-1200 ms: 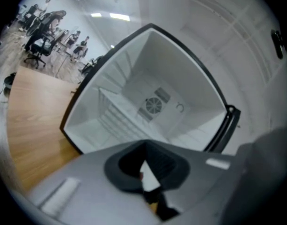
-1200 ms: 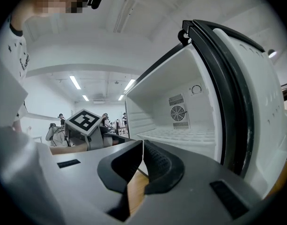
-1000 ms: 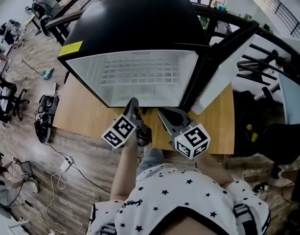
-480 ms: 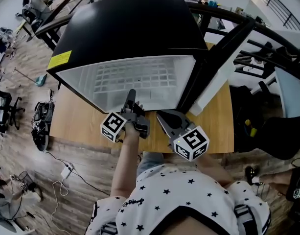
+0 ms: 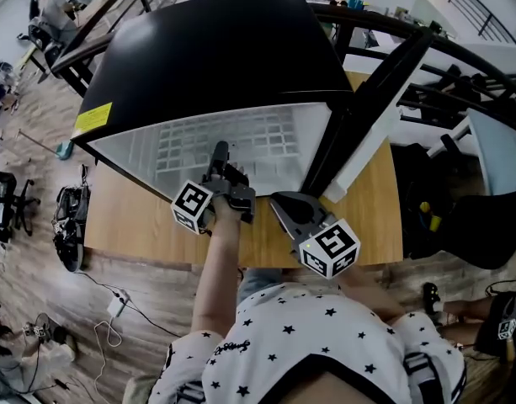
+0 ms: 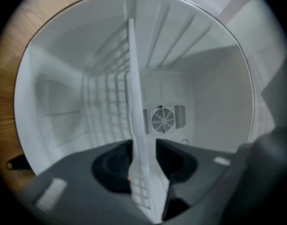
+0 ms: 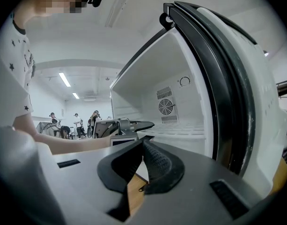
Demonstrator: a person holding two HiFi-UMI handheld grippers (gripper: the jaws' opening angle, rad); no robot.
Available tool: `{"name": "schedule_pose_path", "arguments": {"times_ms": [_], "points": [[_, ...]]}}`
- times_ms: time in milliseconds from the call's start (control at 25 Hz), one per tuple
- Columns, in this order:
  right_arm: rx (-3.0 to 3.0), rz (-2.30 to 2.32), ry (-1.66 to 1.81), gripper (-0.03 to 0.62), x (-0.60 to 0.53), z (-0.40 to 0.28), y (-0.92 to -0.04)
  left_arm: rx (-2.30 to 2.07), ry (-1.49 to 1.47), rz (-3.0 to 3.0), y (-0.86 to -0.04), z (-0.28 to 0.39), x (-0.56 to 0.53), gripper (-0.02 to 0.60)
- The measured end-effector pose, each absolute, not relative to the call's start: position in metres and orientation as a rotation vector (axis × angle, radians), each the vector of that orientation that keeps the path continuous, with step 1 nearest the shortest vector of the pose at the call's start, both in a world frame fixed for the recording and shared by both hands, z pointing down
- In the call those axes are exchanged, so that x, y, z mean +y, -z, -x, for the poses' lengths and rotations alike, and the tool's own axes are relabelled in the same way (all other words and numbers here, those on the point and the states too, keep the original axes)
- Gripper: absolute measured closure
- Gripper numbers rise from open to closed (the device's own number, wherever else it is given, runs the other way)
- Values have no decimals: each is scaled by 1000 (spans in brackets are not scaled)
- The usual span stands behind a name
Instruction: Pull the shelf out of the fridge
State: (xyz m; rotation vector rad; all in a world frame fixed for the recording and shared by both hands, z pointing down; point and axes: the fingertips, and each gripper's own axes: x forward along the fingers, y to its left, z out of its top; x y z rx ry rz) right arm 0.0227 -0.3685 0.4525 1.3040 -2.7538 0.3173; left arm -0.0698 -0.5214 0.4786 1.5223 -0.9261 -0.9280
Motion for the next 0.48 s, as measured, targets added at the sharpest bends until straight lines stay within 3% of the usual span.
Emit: {"name": "schedule_pose_path", "arguments": {"times_ms": [320,480], "points": [[-2737,-1350,-316,571,-377,-32,-450,-937,955,-1460,-486,69,-545,483],[-2737,-1357,-315,571,-378,-34,-450,-923,984,-1434,-484,66,-548,545]]}}
